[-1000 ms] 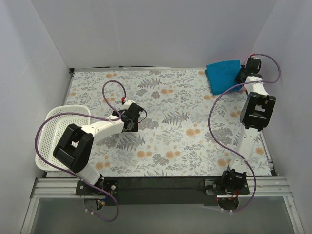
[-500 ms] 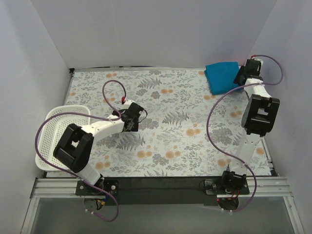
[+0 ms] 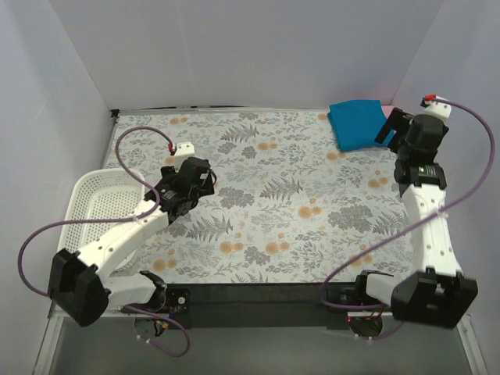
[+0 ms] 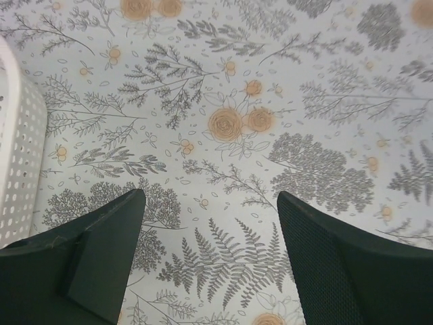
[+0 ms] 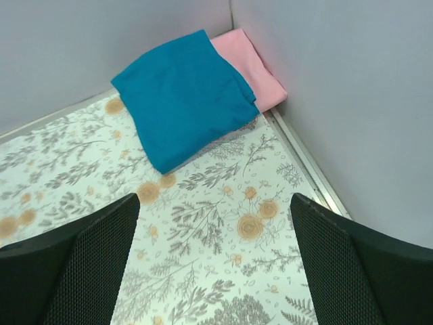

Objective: Fold and stack the t-shirts
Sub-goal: Reset both grippers

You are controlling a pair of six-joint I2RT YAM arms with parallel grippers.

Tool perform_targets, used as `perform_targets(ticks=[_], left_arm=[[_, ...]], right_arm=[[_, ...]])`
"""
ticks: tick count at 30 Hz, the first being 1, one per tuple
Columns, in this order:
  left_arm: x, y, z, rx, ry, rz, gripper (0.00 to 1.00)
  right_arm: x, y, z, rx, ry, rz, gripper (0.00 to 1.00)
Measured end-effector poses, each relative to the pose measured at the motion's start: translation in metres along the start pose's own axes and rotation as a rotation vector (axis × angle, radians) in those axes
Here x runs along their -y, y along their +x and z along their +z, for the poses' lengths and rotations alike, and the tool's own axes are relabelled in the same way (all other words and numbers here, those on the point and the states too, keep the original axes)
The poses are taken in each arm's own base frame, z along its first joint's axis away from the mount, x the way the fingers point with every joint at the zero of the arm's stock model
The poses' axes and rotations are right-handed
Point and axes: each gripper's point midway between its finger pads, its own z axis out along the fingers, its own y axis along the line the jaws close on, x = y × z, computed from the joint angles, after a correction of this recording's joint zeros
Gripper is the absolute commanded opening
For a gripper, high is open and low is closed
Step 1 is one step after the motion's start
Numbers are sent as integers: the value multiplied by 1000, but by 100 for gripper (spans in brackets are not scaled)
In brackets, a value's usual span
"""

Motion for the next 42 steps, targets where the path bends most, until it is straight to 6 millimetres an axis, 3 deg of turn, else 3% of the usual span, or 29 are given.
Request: perform_targets(ticks=[7,9,12,19,23,34,42], left_arm=[[-23,-40,-59,151,93,-191,79],[-32,-42,-73,187,119,-239,79],[-45,-29,-83,211,148,-283,80],[-56,11,-79,192,176,-313,81],[-55,14,-77,186,183,-331,82],[-50,9,-77,199,201,-345,87],[-46,11,-73,184,203,-331,98]], right_arm=[[5,-20,-136,207,-157,32,98],[7,-16,-171,279,-197,39,98],[5,6,-199,319,-268,40,98],[11,92,-193,226,-303,11,98],[13,117,-185,185,-298,-2,98],[12,120,-183,181,-297,3,99],[18,118,-182,188,-262,15,98]])
